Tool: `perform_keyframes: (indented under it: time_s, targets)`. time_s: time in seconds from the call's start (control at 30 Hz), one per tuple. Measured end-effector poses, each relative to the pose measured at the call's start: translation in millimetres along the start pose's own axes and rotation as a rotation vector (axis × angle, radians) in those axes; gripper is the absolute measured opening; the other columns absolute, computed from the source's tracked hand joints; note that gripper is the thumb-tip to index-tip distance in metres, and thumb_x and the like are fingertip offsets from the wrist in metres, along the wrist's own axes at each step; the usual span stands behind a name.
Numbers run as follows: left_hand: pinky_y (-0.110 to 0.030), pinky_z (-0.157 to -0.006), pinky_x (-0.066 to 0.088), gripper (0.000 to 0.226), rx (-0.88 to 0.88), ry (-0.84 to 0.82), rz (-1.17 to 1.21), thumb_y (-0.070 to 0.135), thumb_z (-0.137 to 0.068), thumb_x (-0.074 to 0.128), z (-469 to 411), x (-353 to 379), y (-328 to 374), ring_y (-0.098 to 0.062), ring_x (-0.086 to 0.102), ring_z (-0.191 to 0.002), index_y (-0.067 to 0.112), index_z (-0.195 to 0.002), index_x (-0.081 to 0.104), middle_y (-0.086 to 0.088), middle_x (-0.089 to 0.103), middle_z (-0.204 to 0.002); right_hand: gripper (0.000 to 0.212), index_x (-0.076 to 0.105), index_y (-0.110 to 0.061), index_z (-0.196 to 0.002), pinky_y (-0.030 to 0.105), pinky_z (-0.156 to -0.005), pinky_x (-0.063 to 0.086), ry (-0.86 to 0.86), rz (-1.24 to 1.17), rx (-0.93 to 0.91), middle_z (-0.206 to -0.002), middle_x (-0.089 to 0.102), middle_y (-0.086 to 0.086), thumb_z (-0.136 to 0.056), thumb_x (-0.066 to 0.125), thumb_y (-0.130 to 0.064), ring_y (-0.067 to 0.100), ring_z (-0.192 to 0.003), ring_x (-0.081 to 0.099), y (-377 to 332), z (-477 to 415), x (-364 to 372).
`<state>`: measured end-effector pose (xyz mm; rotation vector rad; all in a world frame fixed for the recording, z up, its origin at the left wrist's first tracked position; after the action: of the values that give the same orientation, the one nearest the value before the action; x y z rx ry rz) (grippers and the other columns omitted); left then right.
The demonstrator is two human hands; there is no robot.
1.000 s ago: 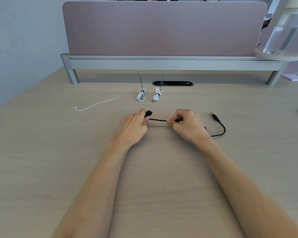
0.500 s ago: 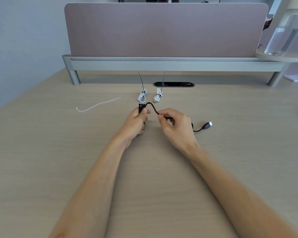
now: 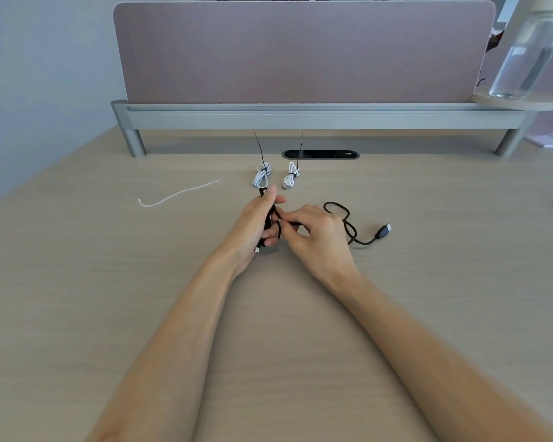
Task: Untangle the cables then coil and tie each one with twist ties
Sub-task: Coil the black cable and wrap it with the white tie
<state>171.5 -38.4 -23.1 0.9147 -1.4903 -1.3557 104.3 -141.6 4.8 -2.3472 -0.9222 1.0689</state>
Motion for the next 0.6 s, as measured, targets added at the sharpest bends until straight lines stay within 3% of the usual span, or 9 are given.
perform_keyframes:
  time_s: [0.13, 0.23, 0.3, 0.43, 0.53, 0.6]
  targets:
    - [-0.021, -0.038, 0.023, 0.036, 0.016, 0.097, 0.061, 0.036, -0.105, 0.032, -1.3, -9.2, 0.2, -0.007, 0.024, -0.038, 0.012, -0.094, 0.056, 0.0, 0.042, -0.066, 0.017, 0.075, -0.013, -0.095, 0.004, -0.066, 0.034, -0.026, -0.083, -0.058, -0.06, 0.052, -0.041, -0.086, 0.064, -0.005, -0.01, -0.069, 0.054, -14.0, 3.4, -2.6]
    - [-0.018, -0.036, 0.022, 0.035, 0.028, 0.154, 0.16, 0.035, -0.105, 0.031, -0.3, -16.8, 2.0, -0.006, 0.023, -0.035, 0.014, -0.085, 0.051, 0.001, 0.042, -0.068, 0.019, 0.076, -0.02, -0.093, 0.008, -0.06, 0.038, -0.124, -0.123, -0.025, -0.069, 0.058, -0.043, -0.09, 0.06, -0.009, 0.008, -0.062, 0.056, -11.8, 5.0, 4.4]
    - [-0.018, -0.036, 0.024, 0.035, 0.029, 0.183, 0.223, 0.035, -0.105, 0.031, -0.8, -21.0, 2.5, -0.007, 0.027, -0.037, 0.015, -0.083, 0.049, 0.002, 0.045, -0.066, 0.018, 0.076, -0.021, -0.094, 0.011, -0.061, 0.04, -0.195, -0.143, 0.013, -0.071, 0.061, -0.037, -0.09, 0.061, -0.011, 0.01, -0.06, 0.054, -6.2, 6.9, 11.9]
    - [-0.023, -0.05, 0.034, 0.036, 0.013, 0.154, 0.305, 0.038, -0.104, 0.031, -2.1, -19.8, -0.1, -0.01, 0.038, -0.048, 0.017, -0.081, 0.048, 0.004, 0.052, -0.065, 0.019, 0.074, -0.013, -0.105, 0.012, -0.069, 0.043, -0.286, -0.13, -0.02, -0.084, 0.071, -0.012, -0.089, 0.064, -0.011, -0.001, -0.068, 0.059, -2.3, 9.7, 23.2]
    - [-0.02, -0.047, 0.035, 0.035, -0.006, 0.175, 0.294, 0.041, -0.104, 0.031, -2.4, -20.7, -1.9, -0.008, 0.04, -0.05, 0.02, -0.08, 0.046, 0.007, 0.053, -0.061, 0.022, 0.073, -0.014, -0.11, 0.014, -0.068, 0.044, -0.314, -0.091, -0.059, -0.083, 0.071, -0.007, -0.09, 0.062, -0.012, 0.001, -0.067, 0.058, -0.9, 9.4, 25.6]
    - [-0.02, -0.052, 0.039, 0.035, -0.017, 0.183, 0.367, 0.04, -0.104, 0.032, -2.8, -22.1, -2.9, -0.008, 0.045, -0.053, 0.02, -0.078, 0.046, 0.008, 0.043, -0.055, 0.023, 0.073, -0.015, -0.111, 0.018, -0.067, 0.045, -0.323, -0.076, -0.073, -0.081, 0.071, -0.006, -0.09, 0.062, -0.012, 0.006, -0.066, 0.057, 0.4, 9.1, 26.3]
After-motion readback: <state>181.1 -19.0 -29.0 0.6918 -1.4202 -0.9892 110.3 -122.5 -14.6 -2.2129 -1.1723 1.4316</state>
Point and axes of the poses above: each hand's wrist, its own z-axis away from the middle knuckle, its own x-axis out of the palm, y = z × x, the point moved 6 cm from there along -z, towards the middle knuckle
